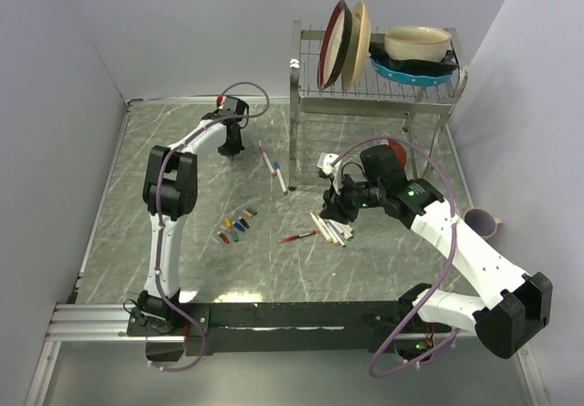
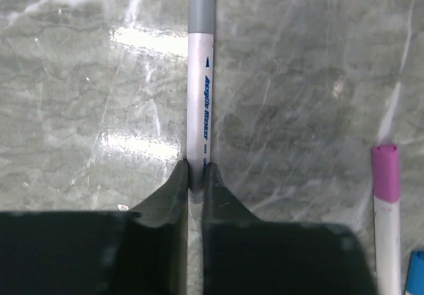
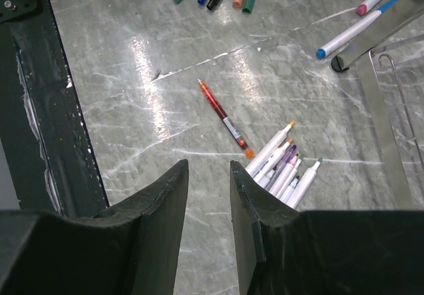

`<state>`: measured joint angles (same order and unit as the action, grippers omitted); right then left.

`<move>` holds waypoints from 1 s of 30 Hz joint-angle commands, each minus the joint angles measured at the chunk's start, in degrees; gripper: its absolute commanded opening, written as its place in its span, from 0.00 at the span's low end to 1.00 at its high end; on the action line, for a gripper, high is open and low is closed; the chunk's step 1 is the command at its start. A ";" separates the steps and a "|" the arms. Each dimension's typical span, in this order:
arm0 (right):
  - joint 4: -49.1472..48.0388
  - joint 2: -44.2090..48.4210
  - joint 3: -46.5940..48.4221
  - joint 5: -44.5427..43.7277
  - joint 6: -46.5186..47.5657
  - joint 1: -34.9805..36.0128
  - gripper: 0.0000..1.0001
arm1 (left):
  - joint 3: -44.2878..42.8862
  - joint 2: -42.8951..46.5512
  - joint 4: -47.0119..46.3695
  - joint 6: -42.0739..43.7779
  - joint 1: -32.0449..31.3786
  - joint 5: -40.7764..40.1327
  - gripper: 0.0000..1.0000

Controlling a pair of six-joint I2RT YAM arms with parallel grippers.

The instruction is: Open the pen caps

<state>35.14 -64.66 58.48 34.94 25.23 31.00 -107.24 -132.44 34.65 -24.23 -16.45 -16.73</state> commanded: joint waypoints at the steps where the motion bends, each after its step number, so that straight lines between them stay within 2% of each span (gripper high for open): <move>1: -1.74 -0.20 -0.21 0.48 1.05 0.37 0.39 | 3.70 3.06 -0.98 3.93 0.19 6.88 0.01; 5: -1.74 -0.29 -0.38 1.18 1.40 0.28 0.39 | 12.29 9.82 -7.73 2.79 0.28 8.73 0.01; 7: -1.65 -0.11 -0.47 1.80 1.75 0.20 0.39 | 16.34 15.96 -11.43 1.12 0.45 10.65 0.01; 13: -2.61 1.64 -1.61 4.96 2.28 0.28 0.39 | 38.57 37.67 -29.45 -7.23 0.80 16.29 0.01; 19: -8.06 6.21 -5.12 7.87 0.08 0.28 0.40 | 65.87 59.12 -48.58 -16.45 0.54 27.71 0.01; 22: -9.73 7.53 -5.57 6.46 -0.97 0.20 0.40 | 73.82 68.09 -57.55 -20.59 -0.95 33.07 0.01; 24: -10.87 7.80 -5.83 7.07 -1.94 0.20 0.40 | 80.94 73.54 -62.84 -23.31 -4.71 34.66 0.01; 26: -12.10 8.15 -6.88 8.39 -3.08 0.20 0.41 | 86.40 77.92 -68.04 -24.89 -8.76 32.74 0.01; 30: -14.91 5.61 -8.03 14.53 -6.59 0.11 0.44 | 92.99 82.51 -76.12 -26.13 -22.27 23.70 0.01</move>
<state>25.52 -57.84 51.68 42.92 22.87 30.98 -18.26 -54.11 -25.82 -46.41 -29.30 11.66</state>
